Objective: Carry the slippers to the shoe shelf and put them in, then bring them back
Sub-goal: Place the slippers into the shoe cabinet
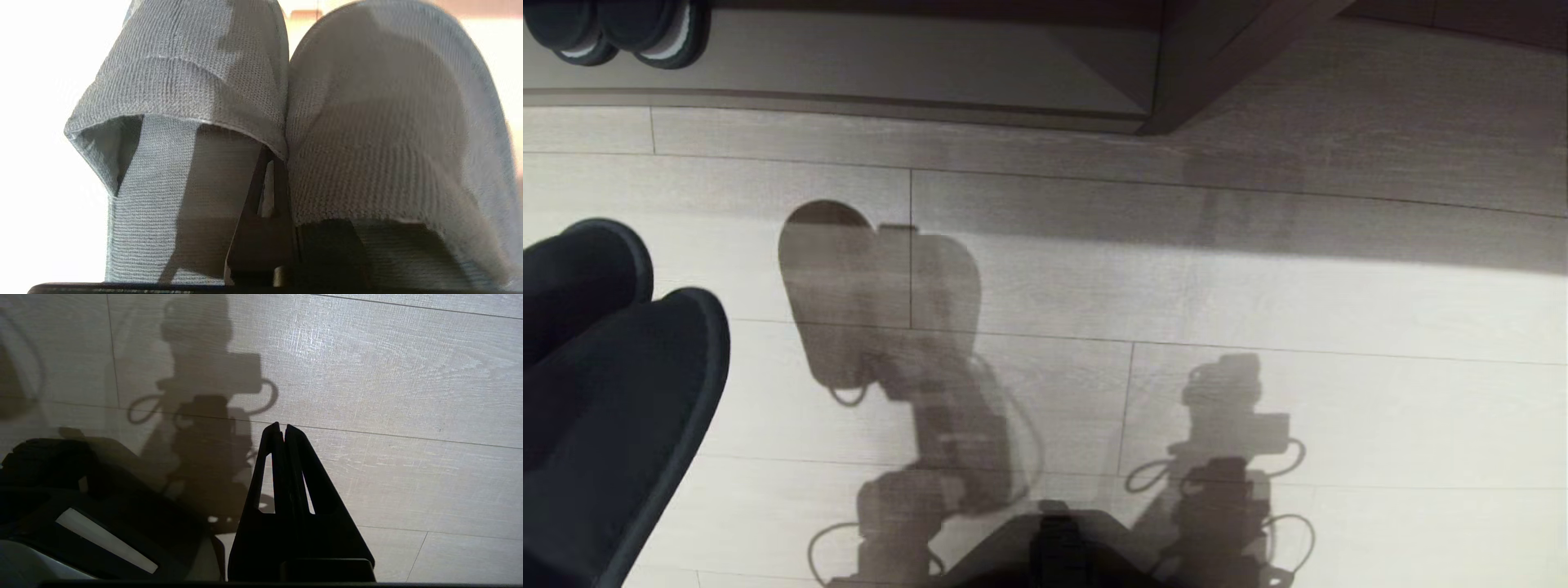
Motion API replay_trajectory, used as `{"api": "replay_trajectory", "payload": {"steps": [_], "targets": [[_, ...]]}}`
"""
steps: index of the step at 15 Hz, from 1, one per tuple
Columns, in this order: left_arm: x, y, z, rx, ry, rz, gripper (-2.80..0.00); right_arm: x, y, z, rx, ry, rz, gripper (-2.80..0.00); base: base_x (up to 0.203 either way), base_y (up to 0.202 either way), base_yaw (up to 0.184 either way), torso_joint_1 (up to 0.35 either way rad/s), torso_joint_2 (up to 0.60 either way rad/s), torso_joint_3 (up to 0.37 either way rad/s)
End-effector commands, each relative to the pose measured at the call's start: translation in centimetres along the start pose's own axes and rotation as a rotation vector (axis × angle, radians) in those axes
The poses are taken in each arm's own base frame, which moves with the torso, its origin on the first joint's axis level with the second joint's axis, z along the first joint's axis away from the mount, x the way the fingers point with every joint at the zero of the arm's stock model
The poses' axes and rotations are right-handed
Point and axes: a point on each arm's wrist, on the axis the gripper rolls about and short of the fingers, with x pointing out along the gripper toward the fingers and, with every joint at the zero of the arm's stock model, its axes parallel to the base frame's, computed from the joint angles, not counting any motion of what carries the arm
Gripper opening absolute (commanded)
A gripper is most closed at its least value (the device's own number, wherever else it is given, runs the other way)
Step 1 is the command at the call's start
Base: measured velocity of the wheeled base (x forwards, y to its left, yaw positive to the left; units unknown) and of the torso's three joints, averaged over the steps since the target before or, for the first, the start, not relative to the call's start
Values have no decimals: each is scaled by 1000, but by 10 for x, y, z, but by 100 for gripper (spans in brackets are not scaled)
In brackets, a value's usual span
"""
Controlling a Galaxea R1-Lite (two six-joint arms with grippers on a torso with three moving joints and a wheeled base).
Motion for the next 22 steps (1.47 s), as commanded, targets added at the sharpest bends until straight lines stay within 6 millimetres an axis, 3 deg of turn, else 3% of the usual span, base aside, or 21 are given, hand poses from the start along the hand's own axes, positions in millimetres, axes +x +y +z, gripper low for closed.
{"api": "replay_trajectory", "payload": {"steps": [1,4,6,9,14,18,22], "targets": [[61,9,6,-16,58,-6,-280,0,0,0,-1,-2,0,-280,0,0,0,0,0,0],[110,11,26,-19,-84,-74,-280,0,0,0,-1,-2,0,-280,0,0,0,0,0,0],[126,7,55,-2,-235,-136,-280,0,0,0,-1,-2,0,-280,0,0,0,0,0,0],[143,-8,80,31,-324,-234,-280,0,0,0,-2,-3,1,-280,0,0,0,0,0,0],[182,-39,92,165,-369,-315,-280,0,0,0,-4,-3,1,-280,0,0,0,0,0,0],[210,-50,95,221,-374,-229,-280,0,0,0,-9,-3,1,-280,0,0,0,0,0,0],[236,-64,114,200,-427,-191,-280,0,0,0,-7,-5,1,-280,0,0,0,0,0,0]]}}
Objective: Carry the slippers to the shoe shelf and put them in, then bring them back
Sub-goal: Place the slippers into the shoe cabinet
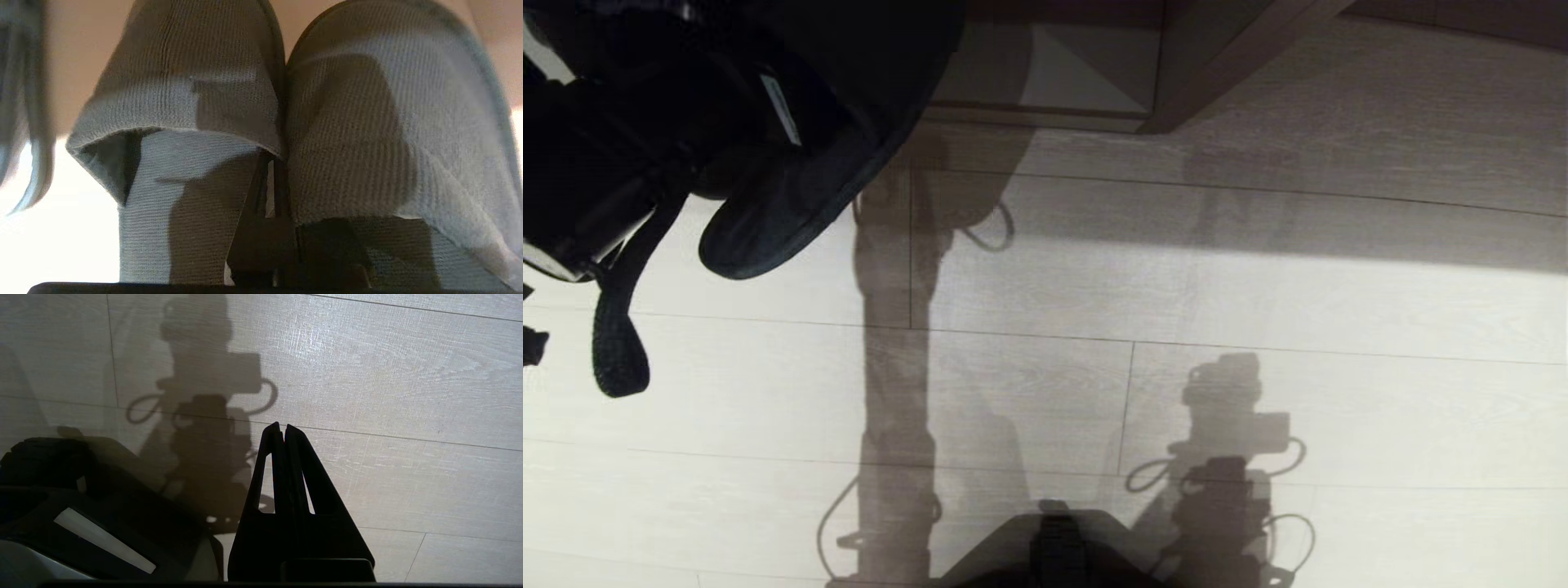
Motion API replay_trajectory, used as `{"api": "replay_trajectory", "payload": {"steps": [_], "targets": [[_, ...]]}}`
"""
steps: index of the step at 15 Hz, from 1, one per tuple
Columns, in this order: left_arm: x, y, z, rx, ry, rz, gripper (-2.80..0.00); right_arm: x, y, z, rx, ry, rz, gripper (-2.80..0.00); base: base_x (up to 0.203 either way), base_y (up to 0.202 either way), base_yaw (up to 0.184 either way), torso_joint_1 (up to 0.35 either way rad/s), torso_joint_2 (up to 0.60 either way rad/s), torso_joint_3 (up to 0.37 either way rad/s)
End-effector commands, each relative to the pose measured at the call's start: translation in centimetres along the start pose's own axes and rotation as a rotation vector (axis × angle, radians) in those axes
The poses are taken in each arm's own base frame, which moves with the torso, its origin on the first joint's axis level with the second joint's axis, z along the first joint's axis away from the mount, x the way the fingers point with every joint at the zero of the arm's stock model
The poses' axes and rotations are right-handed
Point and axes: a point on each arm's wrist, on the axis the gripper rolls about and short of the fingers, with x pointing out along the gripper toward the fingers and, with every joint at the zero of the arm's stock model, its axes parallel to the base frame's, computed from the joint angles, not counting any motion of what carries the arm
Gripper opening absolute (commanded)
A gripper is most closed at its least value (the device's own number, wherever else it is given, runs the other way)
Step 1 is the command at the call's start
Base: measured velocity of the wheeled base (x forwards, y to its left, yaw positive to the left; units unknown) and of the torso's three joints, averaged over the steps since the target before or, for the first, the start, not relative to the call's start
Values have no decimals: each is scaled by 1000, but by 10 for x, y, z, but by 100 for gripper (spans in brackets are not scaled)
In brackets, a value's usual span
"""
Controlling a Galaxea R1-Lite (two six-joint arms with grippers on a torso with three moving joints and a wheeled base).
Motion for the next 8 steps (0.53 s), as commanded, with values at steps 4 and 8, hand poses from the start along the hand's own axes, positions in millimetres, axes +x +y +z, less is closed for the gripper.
{"api": "replay_trajectory", "payload": {"steps": [4,8], "targets": [[31,-6,1,40,-36,8,-280,0,0,0,-1,-2,0,-280,0,0,0,0,0,0],[35,-6,4,91,-44,7,-280,0,0,0,-3,-3,2,-280,0,0,0,0,0,0]]}}
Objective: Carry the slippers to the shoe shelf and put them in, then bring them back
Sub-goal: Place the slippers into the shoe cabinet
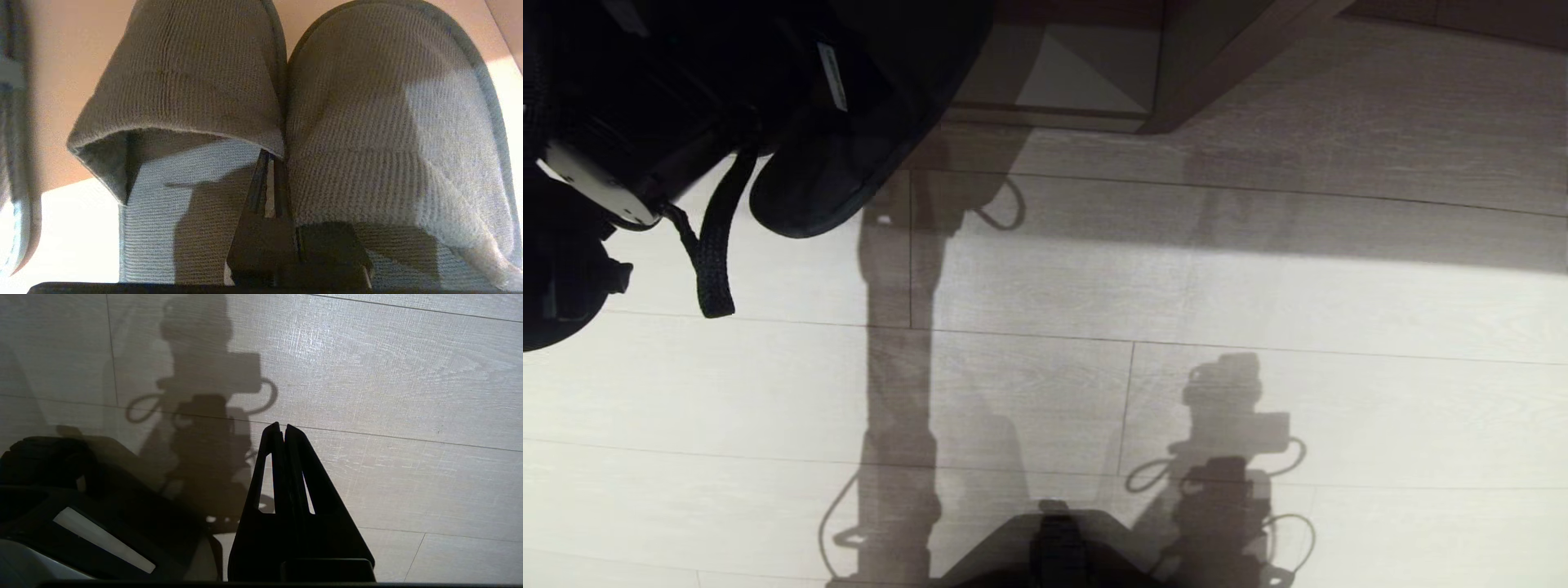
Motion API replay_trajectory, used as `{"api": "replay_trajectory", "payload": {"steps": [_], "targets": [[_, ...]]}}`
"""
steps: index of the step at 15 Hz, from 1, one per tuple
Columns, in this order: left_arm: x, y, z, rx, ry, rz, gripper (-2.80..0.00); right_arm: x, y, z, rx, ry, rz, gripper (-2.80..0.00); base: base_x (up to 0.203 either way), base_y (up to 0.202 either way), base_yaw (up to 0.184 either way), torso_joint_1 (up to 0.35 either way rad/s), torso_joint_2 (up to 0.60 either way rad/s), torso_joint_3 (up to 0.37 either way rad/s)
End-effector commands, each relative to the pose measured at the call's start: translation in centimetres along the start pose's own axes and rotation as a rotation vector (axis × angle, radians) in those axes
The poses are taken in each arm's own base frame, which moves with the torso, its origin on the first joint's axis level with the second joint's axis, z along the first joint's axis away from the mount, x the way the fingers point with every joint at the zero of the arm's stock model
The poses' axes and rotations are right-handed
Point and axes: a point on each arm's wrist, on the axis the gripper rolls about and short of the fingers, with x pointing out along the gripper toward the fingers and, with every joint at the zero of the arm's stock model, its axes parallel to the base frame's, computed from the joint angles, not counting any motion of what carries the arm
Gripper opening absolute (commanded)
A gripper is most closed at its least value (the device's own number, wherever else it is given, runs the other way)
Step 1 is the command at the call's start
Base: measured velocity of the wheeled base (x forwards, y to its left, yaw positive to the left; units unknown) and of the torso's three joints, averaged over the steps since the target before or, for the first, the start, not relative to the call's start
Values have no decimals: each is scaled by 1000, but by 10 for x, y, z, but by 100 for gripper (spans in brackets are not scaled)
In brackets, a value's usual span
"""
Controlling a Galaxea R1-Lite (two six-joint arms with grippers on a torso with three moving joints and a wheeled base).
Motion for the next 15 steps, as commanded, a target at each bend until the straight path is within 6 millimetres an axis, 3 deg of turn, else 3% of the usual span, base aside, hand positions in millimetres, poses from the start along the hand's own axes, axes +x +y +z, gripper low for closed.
{"api": "replay_trajectory", "payload": {"steps": [1,5,8,10,11,15], "targets": [[1,1,2,9,-14,3,-280,0,0,0,-1,-5,0,-280,0,0,0,0,0,0],[6,6,18,10,-66,9,-280,0,0,0,3,-2,-1,-280,0,0,0,0,0,0],[16,18,43,6,-101,25,-280,0,0,0,3,-2,-1,-280,0,0,0,0,0,0],[28,24,46,22,-85,38,-280,0,0,0,3,-2,-1,-280,0,0,0,0,0,0],[37,31,43,46,-75,59,-280,0,0,0,3,-2,-1,-280,0,0,0,0,0,0],[65,40,-12,123,26,100,-280,0,0,0,3,-2,-1,-280,0,0,0,0,0,0]]}}
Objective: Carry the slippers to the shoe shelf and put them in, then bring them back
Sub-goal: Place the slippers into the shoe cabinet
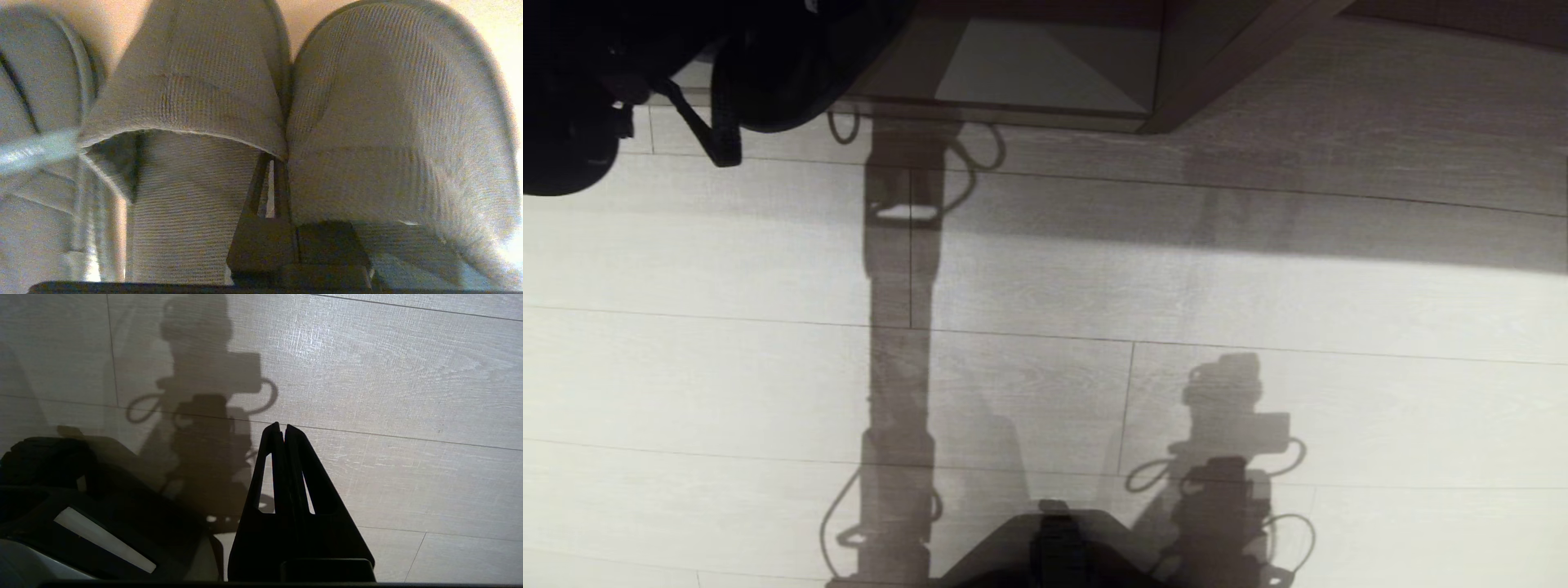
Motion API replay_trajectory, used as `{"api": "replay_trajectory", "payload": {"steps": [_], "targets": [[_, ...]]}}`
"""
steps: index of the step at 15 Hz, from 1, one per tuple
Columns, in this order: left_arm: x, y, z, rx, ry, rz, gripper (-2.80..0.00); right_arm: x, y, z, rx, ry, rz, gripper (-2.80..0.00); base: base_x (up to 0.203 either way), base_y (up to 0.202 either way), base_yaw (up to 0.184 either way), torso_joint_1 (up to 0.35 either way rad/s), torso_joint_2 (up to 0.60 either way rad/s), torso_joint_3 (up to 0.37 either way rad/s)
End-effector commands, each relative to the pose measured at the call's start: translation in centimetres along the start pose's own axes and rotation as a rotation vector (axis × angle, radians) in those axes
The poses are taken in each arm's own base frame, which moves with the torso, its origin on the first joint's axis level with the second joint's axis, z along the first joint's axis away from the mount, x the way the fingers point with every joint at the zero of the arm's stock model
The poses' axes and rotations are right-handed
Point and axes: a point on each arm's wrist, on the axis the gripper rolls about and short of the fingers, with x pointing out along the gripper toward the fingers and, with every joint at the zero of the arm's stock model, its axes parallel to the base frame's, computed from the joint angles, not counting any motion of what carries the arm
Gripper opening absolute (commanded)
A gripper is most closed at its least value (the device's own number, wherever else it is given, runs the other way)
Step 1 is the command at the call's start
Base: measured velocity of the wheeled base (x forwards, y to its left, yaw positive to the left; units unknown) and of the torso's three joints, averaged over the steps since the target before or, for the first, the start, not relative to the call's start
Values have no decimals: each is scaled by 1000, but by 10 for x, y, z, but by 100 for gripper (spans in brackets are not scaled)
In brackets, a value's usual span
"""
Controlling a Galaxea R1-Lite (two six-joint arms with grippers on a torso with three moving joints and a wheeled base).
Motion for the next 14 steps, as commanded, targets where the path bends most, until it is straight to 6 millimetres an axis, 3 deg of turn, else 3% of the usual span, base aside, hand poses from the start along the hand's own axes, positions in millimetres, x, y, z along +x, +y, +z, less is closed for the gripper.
{"api": "replay_trajectory", "payload": {"steps": [1,8,11,14], "targets": [[15,-8,-35,13,30,8,-280,0,0,0,0,-3,0,-280,0,0,0,0,0,0],[50,-8,-61,-78,2,185,-280,0,0,0,0,-3,0,-280,0,0,0,0,0,0],[51,-7,-69,-75,19,189,-280,0,0,0,0,-3,0,-280,0,0,0,0,0,0],[50,-11,-62,-92,13,179,-280,0,0,0,0,-3,0,-280,0,0,0,0,0,0]]}}
